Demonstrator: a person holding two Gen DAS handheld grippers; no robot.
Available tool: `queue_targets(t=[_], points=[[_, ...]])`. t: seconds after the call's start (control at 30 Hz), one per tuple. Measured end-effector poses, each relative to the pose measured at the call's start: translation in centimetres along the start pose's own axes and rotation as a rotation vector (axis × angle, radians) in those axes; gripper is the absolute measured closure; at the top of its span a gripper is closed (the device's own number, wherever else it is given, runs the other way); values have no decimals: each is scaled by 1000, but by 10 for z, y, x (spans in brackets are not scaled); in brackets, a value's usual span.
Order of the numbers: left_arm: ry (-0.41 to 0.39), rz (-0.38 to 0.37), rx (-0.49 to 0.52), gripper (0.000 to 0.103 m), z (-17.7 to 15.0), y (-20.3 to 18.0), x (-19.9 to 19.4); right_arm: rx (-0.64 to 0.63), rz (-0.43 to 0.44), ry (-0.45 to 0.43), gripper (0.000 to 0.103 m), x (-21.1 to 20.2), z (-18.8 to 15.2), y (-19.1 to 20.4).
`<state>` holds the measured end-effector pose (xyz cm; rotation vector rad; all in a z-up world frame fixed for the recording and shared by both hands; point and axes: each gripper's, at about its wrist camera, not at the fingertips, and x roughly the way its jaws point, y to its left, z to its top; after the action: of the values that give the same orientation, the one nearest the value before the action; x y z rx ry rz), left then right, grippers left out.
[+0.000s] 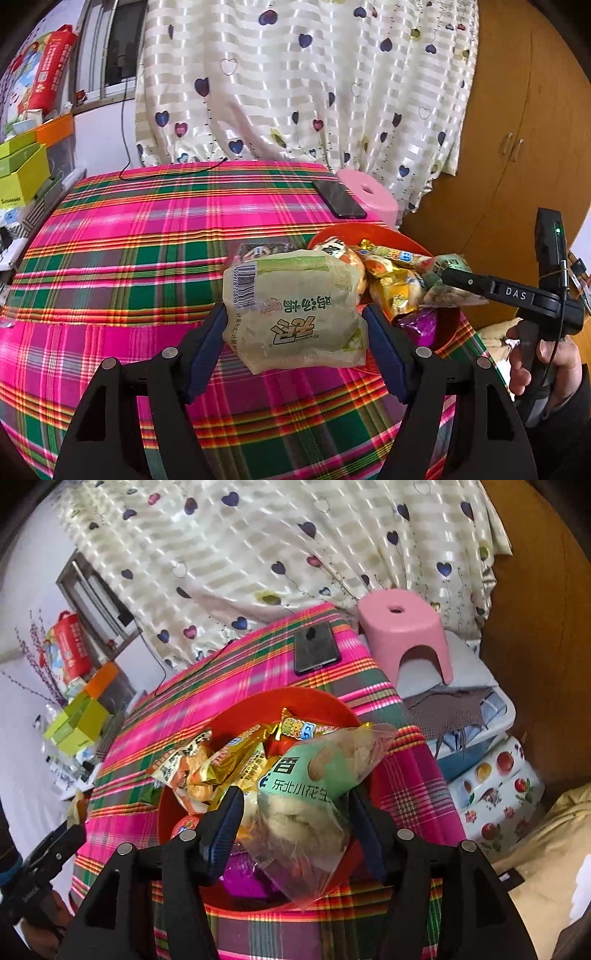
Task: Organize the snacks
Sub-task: 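Lower both bags into the basket and open both tools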
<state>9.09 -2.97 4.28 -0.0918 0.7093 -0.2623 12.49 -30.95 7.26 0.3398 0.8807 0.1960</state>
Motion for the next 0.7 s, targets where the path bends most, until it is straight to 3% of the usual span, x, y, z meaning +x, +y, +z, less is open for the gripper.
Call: queue_targets(t=[0.2,0.23,0.27,0.33,0.7], points=[[3,-19,27,29,4,-13,5,15,-6,-50,44,-18,-2,-7],[4,-23,29,29,5,-14,6,12,-4,-57,48,-21,-2,-7],[7,-29,31,29,6,-16,9,6,-8,-59,63,-21,-2,-7],[14,-45,36,29,8,-20,14,1,-25,-51,75,-18,-2,-8],[84,-148,88,29,20,-47,53,-16,-30,-91,78,3,19,-9]])
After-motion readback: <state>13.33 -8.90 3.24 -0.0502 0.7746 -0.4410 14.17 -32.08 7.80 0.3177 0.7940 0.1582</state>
